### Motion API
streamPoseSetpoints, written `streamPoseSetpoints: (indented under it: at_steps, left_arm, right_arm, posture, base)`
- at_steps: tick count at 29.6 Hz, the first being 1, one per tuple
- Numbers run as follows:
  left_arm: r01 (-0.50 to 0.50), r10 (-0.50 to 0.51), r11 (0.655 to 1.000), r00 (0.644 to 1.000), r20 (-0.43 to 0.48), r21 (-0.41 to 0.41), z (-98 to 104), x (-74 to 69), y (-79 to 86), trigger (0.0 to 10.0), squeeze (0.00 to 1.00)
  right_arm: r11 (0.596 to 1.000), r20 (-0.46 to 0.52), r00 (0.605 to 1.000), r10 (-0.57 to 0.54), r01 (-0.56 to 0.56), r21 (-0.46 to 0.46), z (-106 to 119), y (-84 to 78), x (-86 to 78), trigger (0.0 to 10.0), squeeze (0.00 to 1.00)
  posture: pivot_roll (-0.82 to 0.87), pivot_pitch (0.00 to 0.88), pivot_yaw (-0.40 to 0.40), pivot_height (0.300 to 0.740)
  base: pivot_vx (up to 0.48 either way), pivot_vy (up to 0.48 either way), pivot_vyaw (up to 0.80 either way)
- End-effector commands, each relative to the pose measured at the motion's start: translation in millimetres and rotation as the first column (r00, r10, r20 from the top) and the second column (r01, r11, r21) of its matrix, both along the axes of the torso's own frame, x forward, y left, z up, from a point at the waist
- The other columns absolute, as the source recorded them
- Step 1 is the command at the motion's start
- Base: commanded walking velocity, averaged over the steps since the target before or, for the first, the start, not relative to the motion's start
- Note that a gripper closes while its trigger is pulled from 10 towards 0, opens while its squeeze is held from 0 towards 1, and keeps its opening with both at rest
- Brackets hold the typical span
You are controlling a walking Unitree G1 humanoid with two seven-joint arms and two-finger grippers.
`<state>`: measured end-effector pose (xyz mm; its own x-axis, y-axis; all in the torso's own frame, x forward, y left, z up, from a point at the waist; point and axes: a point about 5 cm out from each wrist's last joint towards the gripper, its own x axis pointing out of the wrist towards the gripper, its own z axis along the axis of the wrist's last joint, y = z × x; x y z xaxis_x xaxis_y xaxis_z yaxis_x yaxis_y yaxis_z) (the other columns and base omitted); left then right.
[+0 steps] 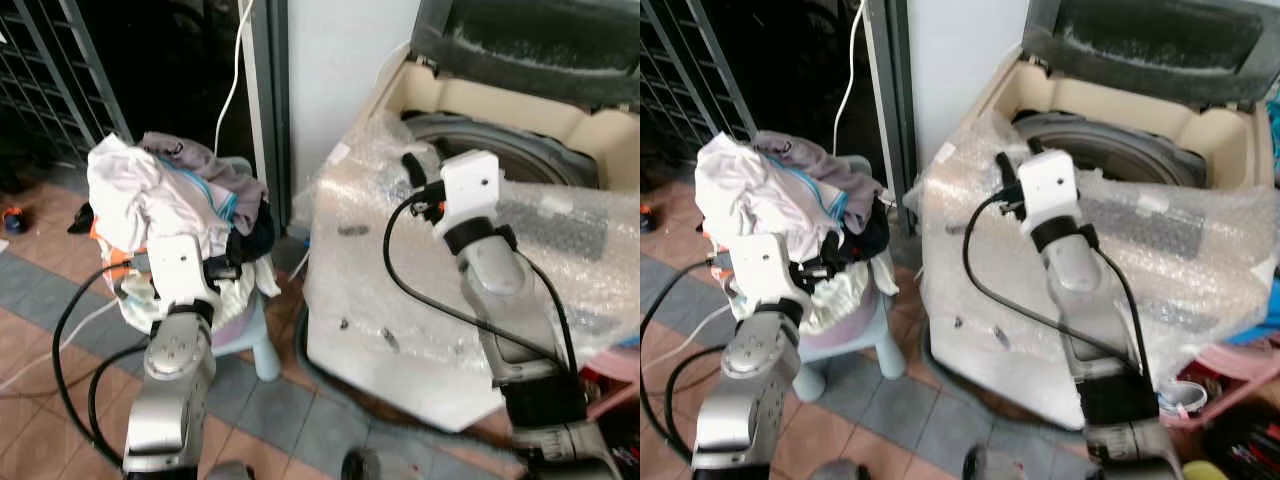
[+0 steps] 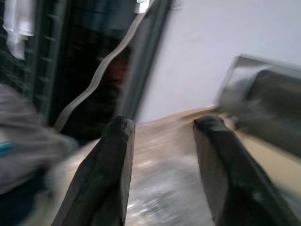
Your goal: Clothes washing
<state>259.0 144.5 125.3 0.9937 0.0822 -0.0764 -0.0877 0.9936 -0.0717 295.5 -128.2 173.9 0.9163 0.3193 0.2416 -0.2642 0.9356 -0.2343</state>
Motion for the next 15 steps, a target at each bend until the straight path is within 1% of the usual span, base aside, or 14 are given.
streamPoseSetpoints:
  at_steps: [1, 5, 6, 8, 9, 10, 13, 14, 15]
  left_arm:
    - [0.014, -0.014, 1.0, 1.0, 0.008, -0.001, 2, 2.5, -3.3, 10.0, 0.0]
    - [0.016, -0.016, 1.0, 1.0, 0.019, 0.008, 3, 3.0, -2.1, 10.0, 0.0]
    - [0.018, -0.018, 1.0, 1.0, 0.022, 0.012, 4, 2.9, -2.0, 10.0, 0.0]
    - [0.019, -0.02, 1.0, 1.0, 0.024, 0.015, 4, 2.8, -1.9, 10.0, 0.0]
    - [0.023, -0.023, 1.0, 0.999, 0.026, 0.017, 4, 2.8, -2.5, 10.0, 0.0]
    - [0.026, -0.027, 0.999, 0.999, 0.028, 0.018, 5, 3.1, -3.3, 10.0, 0.0]
    - [0.028, -0.029, 0.999, 0.999, 0.029, 0.018, 5, 3.6, -4.0, 10.0, 0.0]
    - [0.029, -0.03, 0.999, 0.999, 0.032, 0.018, 5, 4.5, -4.7, 10.0, 0.0]
    - [0.028, -0.028, 0.999, 0.999, 0.034, 0.017, 6, 4.8, -4.7, 10.0, 0.0]
  right_arm:
    - [1.0, -0.034, 0.999, 0.018, -0.018, 0.018, -5, 4.1, -5.0, 10.0, 1.0]
    - [0.995, -0.113, 0.992, 0.061, -0.051, 0.085, -24, 16.3, -21.5, 10.0, 1.0]
    - [0.993, -0.137, 0.988, 0.076, -0.062, 0.102, -29, 18.0, -25.0, 10.0, 0.0]
    - [0.991, -0.152, 0.985, 0.086, -0.069, 0.113, -32, 18.9, -27.3, 10.0, 0.0]
    - [0.989, -0.178, 0.982, 0.068, -0.043, 0.141, -35, 14.2, -25.7, 10.0, 0.0]
    - [0.989, -0.213, 0.976, 0.039, -0.008, 0.146, -39, 10.4, -23.2, 10.0, 0.0]
    - [0.991, -0.241, 0.971, 0.013, 0.02, 0.134, -42, 8.2, -21.1, 10.0, 0.0]
    - [0.994, -0.257, 0.966, 0.004, 0.024, 0.108, -44, 10.1, -20.7, 10.0, 0.0]
    - [0.985, -0.285, 0.957, 0.054, -0.004, 0.174, -43, 12.9, -21.2, 10.0, 0.0]
  posture:
    - [-0.04, 0.006, 0.013, 0.74]
    - [-0.03, 0.006, 0.023, 0.74]
    - [-0.03, 0.004, 0.024, 0.74]
    - [-0.03, 0.004, 0.024, 0.74]
    - [-0.04, 0.002, 0.029, 0.74]
    - [-0.04, 0.0, 0.029, 0.74]
    - [-0.04, 0.0, 0.03, 0.74]
    - [-0.04, 0.0, 0.03, 0.74]
    - [-0.04, 0.0, 0.03, 0.74]
  base:
    - [0.0, 0.326, 0.0]
    - [0.0, 0.48, 0.0]
    - [0.0, 0.48, 0.0]
    - [0.0, 0.48, 0.0]
    - [0.0, 0.48, 0.0]
    - [0.0, 0.48, 0.0]
    - [0.0, 0.48, 0.0]
    - [0.0, 0.48, 0.0]
    - [0.0, 0.48, 0.0]
